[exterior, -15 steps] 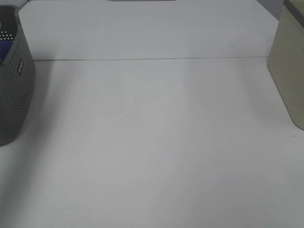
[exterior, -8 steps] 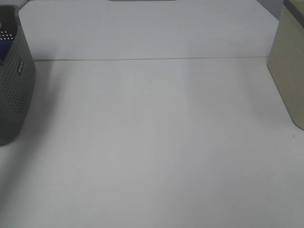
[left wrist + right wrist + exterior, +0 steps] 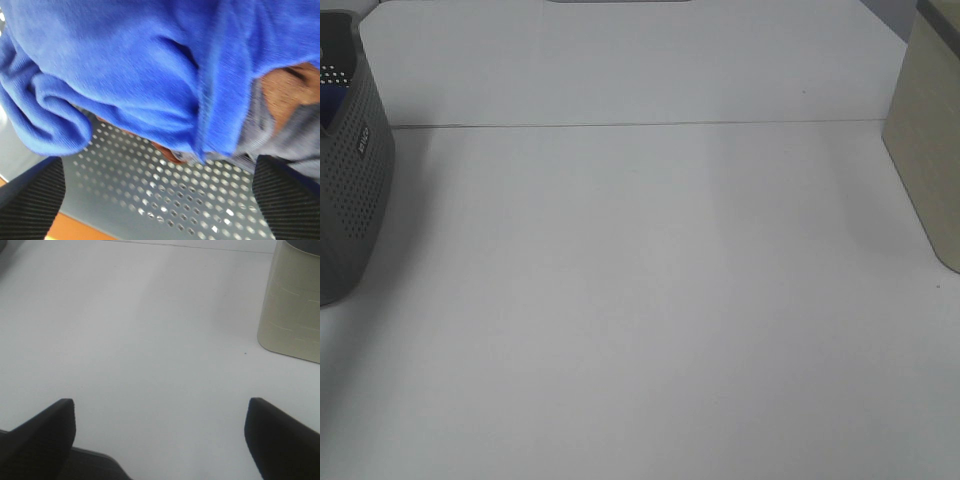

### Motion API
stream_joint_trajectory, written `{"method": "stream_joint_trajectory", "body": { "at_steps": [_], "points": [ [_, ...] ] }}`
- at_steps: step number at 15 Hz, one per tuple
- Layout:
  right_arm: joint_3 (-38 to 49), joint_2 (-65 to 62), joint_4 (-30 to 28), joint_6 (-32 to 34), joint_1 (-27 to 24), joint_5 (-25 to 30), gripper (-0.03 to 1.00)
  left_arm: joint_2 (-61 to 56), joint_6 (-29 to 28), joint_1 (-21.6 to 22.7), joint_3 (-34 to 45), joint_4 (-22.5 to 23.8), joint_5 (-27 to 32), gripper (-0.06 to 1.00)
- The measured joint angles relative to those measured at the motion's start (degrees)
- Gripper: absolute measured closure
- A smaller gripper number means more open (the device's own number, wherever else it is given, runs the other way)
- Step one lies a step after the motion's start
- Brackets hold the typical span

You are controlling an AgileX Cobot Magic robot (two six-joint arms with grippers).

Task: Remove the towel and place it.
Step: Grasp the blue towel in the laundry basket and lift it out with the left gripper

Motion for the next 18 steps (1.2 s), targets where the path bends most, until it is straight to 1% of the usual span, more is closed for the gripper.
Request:
{"method": "stream_joint_trajectory", "body": {
  "at_steps": [1,3,8,11,14,15,16,18],
  "points": [
    [0.00,0.00,0.00,0.00,0.00,0.00,0.09,1.03,0.52,0.00,0.00,0.34,-1.15,0.00],
    [0.00,0.00,0.00,0.00,0.00,0.00,0.09,2.75,1.43,0.00,0.00,0.40,-1.38,0.00],
    [0.00,0.00,0.00,0.00,0.00,0.00,0.09,5.96,2.58,2.18,0.00,-1.60,-1.43,0.01],
    [0.00,0.00,0.00,0.00,0.00,0.00,0.09,7.62,4.70,2.58,0.00,-4.24,-1.49,0.04],
    [0.00,0.00,0.00,0.00,0.00,0.00,0.09,8.48,5.04,2.52,0.00,-4.64,-1.49,0.07],
    [0.00,0.00,0.00,0.00,0.00,0.00,0.09,8.48,5.04,2.52,0.00,-4.64,-1.49,0.13],
    [0.00,0.00,0.00,0.00,0.00,0.00,0.09,8.48,5.04,2.58,0.00,-4.64,-1.49,0.26],
    [0.00,0.00,0.00,0.00,0.00,0.00,0.09,8.48,4.41,2.64,0.00,-4.64,-1.49,0.62]
  ]
}}
